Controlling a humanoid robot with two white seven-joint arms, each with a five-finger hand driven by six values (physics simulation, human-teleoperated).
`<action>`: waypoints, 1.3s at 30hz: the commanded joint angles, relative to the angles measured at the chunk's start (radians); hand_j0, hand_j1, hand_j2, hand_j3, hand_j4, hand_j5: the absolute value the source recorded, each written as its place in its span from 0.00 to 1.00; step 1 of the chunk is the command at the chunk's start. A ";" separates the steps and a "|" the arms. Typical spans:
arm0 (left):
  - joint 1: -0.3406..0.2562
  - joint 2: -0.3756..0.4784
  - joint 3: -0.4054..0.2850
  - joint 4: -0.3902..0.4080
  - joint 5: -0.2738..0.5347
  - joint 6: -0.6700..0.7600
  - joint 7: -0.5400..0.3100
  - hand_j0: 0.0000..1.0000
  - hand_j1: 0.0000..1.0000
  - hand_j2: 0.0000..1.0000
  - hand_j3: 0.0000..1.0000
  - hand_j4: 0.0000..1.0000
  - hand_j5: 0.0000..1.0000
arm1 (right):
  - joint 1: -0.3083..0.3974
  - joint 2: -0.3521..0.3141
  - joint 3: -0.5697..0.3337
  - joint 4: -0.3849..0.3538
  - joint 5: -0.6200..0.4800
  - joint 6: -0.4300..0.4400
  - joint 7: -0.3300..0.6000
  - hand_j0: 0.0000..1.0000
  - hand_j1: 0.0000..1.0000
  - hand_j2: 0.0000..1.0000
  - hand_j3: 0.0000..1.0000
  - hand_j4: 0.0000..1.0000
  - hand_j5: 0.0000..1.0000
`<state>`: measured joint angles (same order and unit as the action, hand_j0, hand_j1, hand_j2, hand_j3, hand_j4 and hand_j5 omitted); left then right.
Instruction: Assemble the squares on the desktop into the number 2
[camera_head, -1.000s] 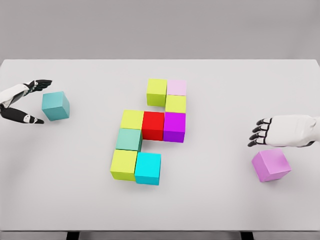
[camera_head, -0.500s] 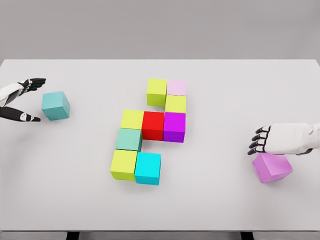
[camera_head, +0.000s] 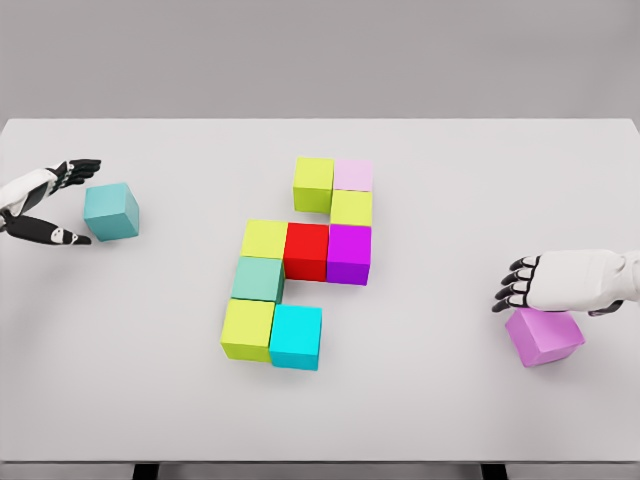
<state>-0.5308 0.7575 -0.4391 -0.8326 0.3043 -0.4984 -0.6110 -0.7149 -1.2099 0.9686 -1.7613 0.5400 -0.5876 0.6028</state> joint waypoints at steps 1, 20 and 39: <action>0.000 -0.003 0.000 0.000 0.006 0.001 0.000 0.99 0.99 0.99 0.99 0.99 0.99 | 0.000 0.000 0.007 0.000 0.024 -0.023 0.008 1.00 1.00 1.00 1.00 1.00 1.00; -0.020 -0.015 -0.016 0.033 0.004 0.000 0.000 0.99 0.99 0.99 0.99 0.99 0.99 | 0.058 -0.002 0.001 -0.004 -0.032 -0.023 0.008 1.00 1.00 1.00 1.00 1.00 1.00; -0.031 -0.036 -0.029 0.069 0.002 -0.002 0.000 0.99 0.99 0.99 0.99 0.99 0.99 | 0.043 0.009 -0.027 0.002 -0.060 -0.023 0.008 0.66 0.66 0.66 0.66 0.66 0.66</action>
<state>-0.5614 0.7203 -0.4691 -0.7633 0.2998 -0.5017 -0.6110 -0.6719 -1.2007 0.9466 -1.7606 0.4807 -0.6072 0.6105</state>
